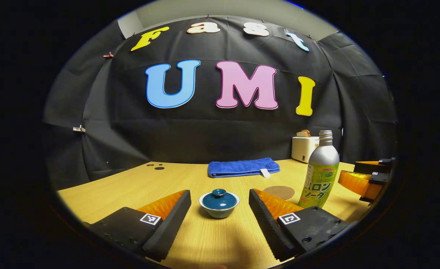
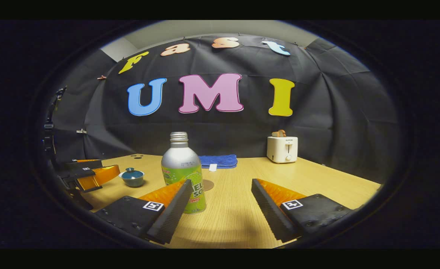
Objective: Open the teacup lid with one hand, grasp the water bottle and pour water into the teacup with the other hand; after pouring, place the water bottle on the coaster and then close the teacup lid.
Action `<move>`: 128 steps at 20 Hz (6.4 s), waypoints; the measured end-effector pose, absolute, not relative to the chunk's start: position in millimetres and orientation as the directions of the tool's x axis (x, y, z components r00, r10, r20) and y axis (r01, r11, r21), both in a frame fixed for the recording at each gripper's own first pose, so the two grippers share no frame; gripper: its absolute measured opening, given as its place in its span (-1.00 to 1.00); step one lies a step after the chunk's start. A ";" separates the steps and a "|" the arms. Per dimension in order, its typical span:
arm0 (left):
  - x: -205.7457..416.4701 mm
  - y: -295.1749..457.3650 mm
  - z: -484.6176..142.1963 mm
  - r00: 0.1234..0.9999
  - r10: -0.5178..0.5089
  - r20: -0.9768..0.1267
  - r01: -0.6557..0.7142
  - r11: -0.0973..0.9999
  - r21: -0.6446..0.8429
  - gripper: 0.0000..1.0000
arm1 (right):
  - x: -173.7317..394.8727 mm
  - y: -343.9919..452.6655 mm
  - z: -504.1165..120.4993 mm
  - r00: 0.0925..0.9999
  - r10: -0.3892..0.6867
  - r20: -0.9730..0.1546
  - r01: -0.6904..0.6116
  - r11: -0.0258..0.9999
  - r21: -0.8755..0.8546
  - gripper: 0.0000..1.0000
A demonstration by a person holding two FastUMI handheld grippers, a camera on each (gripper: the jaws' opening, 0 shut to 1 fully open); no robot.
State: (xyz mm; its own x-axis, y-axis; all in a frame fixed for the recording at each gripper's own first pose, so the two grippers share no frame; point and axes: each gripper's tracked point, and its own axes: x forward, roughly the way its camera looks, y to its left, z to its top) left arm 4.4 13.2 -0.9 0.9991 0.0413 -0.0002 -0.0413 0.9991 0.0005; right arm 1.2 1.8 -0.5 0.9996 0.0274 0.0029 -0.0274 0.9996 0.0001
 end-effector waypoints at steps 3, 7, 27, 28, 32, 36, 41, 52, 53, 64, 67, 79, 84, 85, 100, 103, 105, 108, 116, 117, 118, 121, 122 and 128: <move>9.7 21.0 -1.4 0.999 0.041 -0.001 -0.041 0.999 0.001 0.97 | 1.8 1.4 -1.0 1.000 0.028 0.003 -0.028 1.000 0.000 0.97; 24.2 26.8 -2.7 1.000 0.028 -0.009 -0.028 1.000 0.008 0.97 | 1.7 1.5 -1.4 1.000 0.028 0.003 -0.028 1.000 0.000 0.97; 101.8 11.0 -34.6 0.968 -0.083 -0.235 0.122 0.981 0.154 0.10 | -1.4 3.7 -2.1 0.999 0.047 0.004 -0.047 0.999 0.000 0.97; 101.5 10.2 -34.9 0.968 -0.085 -0.236 0.124 0.980 0.155 0.06 | -1.1 4.2 -1.9 0.999 0.050 0.003 -0.050 0.999 0.000 0.97; 103.3 12.0 -33.5 0.970 -0.074 -0.230 0.111 0.983 0.149 -0.09 | -1.5 5.1 -1.9 0.999 0.052 0.003 -0.052 0.999 0.000 0.97; 101.2 15.4 -31.1 0.975 -0.068 -0.213 0.097 0.987 0.131 -0.29 | -1.1 5.2 -1.5 0.999 0.052 0.002 -0.052 0.999 0.001 0.96; 95.1 19.3 -20.7 0.986 -0.082 -0.144 0.095 0.992 0.087 -0.39 | -1.6 5.6 -1.5 0.999 0.051 0.001 -0.051 0.999 0.001 0.96; 62.2 67.9 -2.8 1.000 0.023 -0.004 -0.023 1.000 0.002 -0.34 | -12.4 37.4 -2.1 0.974 0.227 0.000 -0.227 0.974 0.007 0.97; 58.1 74.0 -3.6 1.000 0.028 -0.001 -0.028 1.000 0.001 -0.41 | -13.5 40.7 -2.3 0.971 0.239 0.000 -0.239 0.971 0.007 0.97; 37.6 130.5 -4.2 0.995 0.100 -0.003 -0.100 0.995 0.002 -0.41 | 1.3 55.4 -3.4 0.982 0.191 -0.002 -0.191 0.982 0.003 0.97; 37.1 131.6 -4.6 0.996 0.093 -0.002 -0.093 0.996 0.002 -0.41 | 15.6 65.3 -5.0 0.980 0.197 -0.006 -0.197 0.980 0.004 0.97; 37.7 124.4 -5.0 0.999 0.042 0.000 -0.042 0.999 0.003 -0.41 | 72.7 67.7 -5.6 0.991 0.130 -0.007 -0.130 0.991 0.003 0.96; 37.9 124.5 -4.7 0.999 0.039 0.001 -0.039 0.999 0.003 -0.41 | 81.1 70.6 -7.2 0.990 0.140 -0.015 -0.140 0.990 0.005 0.95; 38.1 124.3 -4.9 0.999 0.038 0.000 -0.038 0.999 0.003 -0.41 | 79.8 72.6 -6.6 0.990 0.143 -0.012 -0.143 0.990 0.003 0.89; 36.9 159.5 -5.7 0.996 0.091 -0.001 -0.091 0.996 0.004 -0.41 | 86.5 81.8 16.9 0.985 0.170 0.017 -0.162 0.961 -0.224 0.51; 37.6 177.6 -6.3 0.993 0.121 -0.003 -0.121 0.993 0.004 -0.41 | 99.5 87.7 26.6 0.979 0.202 0.007 -0.176 0.869 -0.463 0.51; 36.5 187.6 -7.3 0.991 0.134 -0.003 -0.134 0.991 0.004 -0.40 | 107.3 92.7 24.4 0.975 0.222 -0.015 -0.182 0.758 -0.627 0.51; 32.9 201.3 -6.8 0.989 0.147 -0.003 -0.147 0.989 0.004 -0.40 | 122.4 107.7 18.9 0.967 0.251 -0.035 -0.185 0.603 -0.776 0.52; 33.2 207.5 -7.2 0.993 0.121 -0.002 -0.121 0.993 0.004 -0.34 | 134.8 137.0 -8.6 0.946 0.315 -0.080 -0.170 0.269 -0.948 0.51; 32.6 207.7 -7.7 0.993 0.118 -0.002 -0.118 0.993 0.004 -0.40 | 141.0 141.0 -13.6 0.943 0.318 -0.095 -0.180 0.250 -0.951 0.51; 32.3 208.0 -7.3 0.993 0.117 -0.002 -0.117 0.993 0.004 -0.41 | 147.6 146.8 -18.9 0.942 0.318 -0.111 -0.190 0.231 -0.954 0.51; 32.2 205.8 -7.4 0.994 0.106 -0.002 -0.106 0.994 0.004 -0.40 | 154.6 154.1 -29.0 0.935 0.325 -0.141 -0.202 0.163 -0.966 0.51; 32.6 205.7 -7.2 0.995 0.102 -0.002 -0.102 0.995 0.004 -0.40 | 157.4 155.7 -30.6 0.933 0.328 -0.147 -0.201 0.138 -0.970 0.51; 32.5 204.7 -7.4 0.996 0.086 -0.003 -0.086 0.996 0.004 -0.34 | 170.3 165.8 -32.9 0.924 0.349 -0.159 -0.173 0.010 -0.985 0.51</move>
